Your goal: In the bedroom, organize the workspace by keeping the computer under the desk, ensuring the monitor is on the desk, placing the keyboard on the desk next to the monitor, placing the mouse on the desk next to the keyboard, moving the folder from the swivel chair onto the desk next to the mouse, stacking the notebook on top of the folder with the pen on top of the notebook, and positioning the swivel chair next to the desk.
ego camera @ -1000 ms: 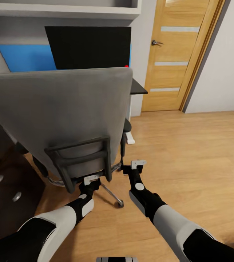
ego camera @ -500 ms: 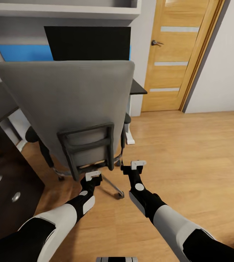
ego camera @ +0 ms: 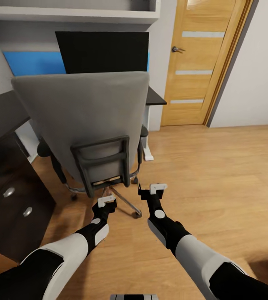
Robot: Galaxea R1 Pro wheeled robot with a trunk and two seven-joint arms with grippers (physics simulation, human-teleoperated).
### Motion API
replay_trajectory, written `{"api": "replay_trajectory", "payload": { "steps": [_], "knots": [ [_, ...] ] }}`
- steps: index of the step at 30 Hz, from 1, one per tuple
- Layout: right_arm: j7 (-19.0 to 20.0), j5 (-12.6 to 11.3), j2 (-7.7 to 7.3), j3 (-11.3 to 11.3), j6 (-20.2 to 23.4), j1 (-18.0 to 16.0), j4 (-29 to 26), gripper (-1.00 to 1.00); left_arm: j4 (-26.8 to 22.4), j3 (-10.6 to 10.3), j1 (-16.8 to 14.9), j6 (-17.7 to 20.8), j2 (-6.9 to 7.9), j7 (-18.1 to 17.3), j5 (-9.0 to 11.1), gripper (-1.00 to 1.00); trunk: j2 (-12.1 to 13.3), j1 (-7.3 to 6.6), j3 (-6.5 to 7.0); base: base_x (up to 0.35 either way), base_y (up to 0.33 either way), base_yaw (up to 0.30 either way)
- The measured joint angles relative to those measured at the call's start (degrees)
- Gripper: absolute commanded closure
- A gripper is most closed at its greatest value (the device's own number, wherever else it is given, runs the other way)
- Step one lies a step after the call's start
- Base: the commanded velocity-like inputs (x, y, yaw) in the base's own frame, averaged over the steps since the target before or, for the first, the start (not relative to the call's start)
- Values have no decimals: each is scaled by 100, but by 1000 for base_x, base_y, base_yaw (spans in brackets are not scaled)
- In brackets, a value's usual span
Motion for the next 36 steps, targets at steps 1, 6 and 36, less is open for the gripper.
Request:
{"api": "replay_trajectory", "payload": {
  "steps": [1, 6, 36],
  "knots": [
    [0, 0, 0, 0, 0, 0, 1, -100, 0, -1, 0, -1, 0, 0, 0, -100, 0, 0, 0, -329, 0, 0],
    [0, 0, -3, 0, 0, 0, 2, -100, 0, -1, 1, -2, 0, 0, 0, -100, 0, 0, 0, -326, 0, 0],
    [-7, 1, 8, 7, -5, 0, 7, -100, 11, 7, 2, -53, 1, 28, 1, -100, 0, -3, 0, -23, 0, 32]
  ]
}}
